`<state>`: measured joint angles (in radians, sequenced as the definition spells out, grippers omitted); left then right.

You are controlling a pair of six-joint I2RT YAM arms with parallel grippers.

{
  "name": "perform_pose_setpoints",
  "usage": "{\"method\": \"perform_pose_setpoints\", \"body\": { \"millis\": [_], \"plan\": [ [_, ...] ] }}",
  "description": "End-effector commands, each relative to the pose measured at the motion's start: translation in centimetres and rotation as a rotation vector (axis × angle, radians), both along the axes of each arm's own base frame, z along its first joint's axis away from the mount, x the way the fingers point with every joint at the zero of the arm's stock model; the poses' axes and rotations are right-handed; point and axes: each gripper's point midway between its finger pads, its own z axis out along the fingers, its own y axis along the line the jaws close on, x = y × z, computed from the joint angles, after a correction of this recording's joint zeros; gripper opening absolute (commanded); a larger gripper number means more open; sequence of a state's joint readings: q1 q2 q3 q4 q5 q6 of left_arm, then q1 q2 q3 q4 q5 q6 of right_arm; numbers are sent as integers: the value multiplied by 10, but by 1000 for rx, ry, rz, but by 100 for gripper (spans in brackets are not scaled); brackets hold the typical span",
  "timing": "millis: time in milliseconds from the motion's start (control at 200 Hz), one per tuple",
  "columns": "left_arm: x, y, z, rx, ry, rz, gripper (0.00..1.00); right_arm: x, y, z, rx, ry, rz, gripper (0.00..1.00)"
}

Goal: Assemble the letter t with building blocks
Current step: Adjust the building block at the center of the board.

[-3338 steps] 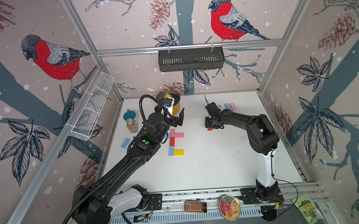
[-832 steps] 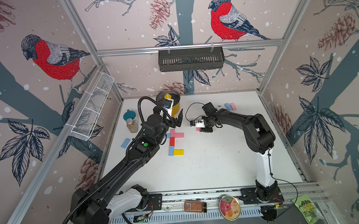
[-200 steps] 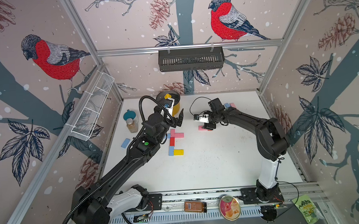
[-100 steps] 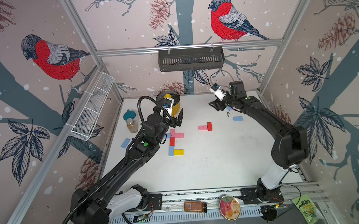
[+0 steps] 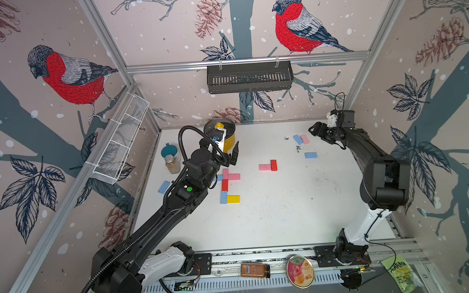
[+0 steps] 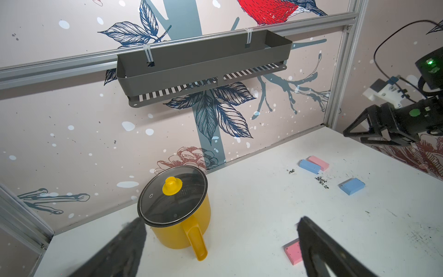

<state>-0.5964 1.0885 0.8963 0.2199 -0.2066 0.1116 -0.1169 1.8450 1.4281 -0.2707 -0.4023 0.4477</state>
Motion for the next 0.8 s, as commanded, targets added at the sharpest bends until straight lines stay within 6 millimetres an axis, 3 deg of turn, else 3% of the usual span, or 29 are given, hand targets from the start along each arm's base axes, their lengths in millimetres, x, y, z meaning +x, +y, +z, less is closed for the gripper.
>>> {"method": "perform_pose_setpoints", "body": {
  "millis": [0,100,375,540,795],
  "plan": [
    [-1,1,7,-8,-21,2,98,3,-11,-18,64,48,-84,73],
    [0,2,7,-10,-21,5,97,9,-14,-35,70,71,-105,65],
    [0,3,8,-7,-25,13,98,25,-27,-85,-73,201,-124,33],
    [1,4,6,-3,-22,19,97,31,-28,-106,-162,251,-113,27],
    [3,7,4,0,-22,42,98,36,-14,-126,-284,310,-67,27]
  ]
}}
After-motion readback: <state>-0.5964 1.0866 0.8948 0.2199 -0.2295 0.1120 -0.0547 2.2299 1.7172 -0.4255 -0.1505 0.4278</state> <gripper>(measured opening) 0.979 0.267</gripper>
